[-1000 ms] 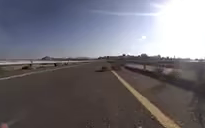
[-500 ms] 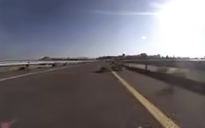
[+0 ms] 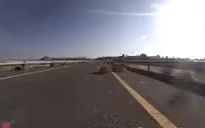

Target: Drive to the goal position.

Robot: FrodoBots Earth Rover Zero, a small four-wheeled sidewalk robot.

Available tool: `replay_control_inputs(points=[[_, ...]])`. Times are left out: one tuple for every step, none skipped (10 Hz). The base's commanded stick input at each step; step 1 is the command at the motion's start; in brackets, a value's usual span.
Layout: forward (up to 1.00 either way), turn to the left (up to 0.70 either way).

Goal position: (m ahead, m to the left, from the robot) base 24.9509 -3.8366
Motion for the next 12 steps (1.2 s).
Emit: replay_control_inputs(points=[[0.70, 0.00], [0.70, 0.00], [0.70, 0.00], [0.70, 0.00], [0.70, 0.00], [0.70, 0.00], [0.70, 0.00], [0.70, 0.00], [0.70, 0.00], [0.70, 0.00], [0.70, 0.06], [0.70, 0.13]])
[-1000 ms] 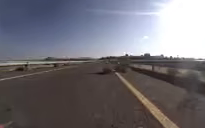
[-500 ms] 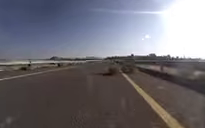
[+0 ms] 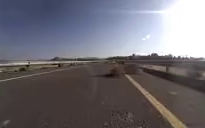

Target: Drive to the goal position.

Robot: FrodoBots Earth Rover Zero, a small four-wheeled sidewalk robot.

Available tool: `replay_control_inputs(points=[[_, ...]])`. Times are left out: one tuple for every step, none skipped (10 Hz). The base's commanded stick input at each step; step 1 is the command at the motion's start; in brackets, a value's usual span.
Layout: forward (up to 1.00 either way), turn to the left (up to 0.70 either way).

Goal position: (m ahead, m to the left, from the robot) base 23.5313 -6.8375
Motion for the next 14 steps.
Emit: replay_control_inputs(points=[[0.70, 0.35], [0.70, 0.35], [0.70, 0.00], [0.70, 0.00], [0.70, 0.00], [0.70, 0.00], [0.70, 0.00], [0.70, 0.00], [0.70, 0.00], [0.70, 0.00], [0.70, 0.00], [0.70, 0.00], [0.70, 0.00], [0.70, 0.00]])
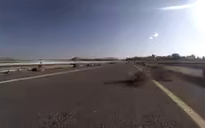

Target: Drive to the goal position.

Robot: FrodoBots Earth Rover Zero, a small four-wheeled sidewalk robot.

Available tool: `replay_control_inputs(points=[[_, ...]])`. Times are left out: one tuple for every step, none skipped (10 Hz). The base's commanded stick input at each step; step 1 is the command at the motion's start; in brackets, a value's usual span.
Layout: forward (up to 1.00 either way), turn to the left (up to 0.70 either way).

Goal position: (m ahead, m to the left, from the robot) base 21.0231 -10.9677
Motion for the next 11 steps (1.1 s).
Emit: replay_control_inputs(points=[[0.70, 0.00], [0.70, 0.00], [0.70, 0.00], [0.70, 0.00], [0.70, 0.00], [0.70, 0.00], [0.70, 0.00], [0.70, 0.00], [0.70, 0.00], [0.70, 0.00], [0.70, 0.00]])
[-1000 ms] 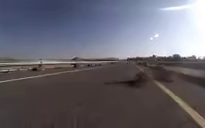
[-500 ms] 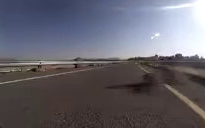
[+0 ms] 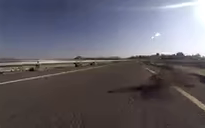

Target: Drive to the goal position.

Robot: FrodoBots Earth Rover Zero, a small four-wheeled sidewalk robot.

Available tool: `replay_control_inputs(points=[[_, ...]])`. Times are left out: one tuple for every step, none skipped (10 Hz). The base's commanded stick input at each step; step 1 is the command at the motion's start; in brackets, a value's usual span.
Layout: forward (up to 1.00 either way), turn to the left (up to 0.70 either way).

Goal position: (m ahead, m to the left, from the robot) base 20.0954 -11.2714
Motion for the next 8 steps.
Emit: replay_control_inputs(points=[[0.70, 0.00], [0.70, 0.00], [0.70, 0.00], [0.70, 0.00], [0.70, 0.00], [0.70, 0.00], [0.70, 0.00], [0.70, 0.00]])
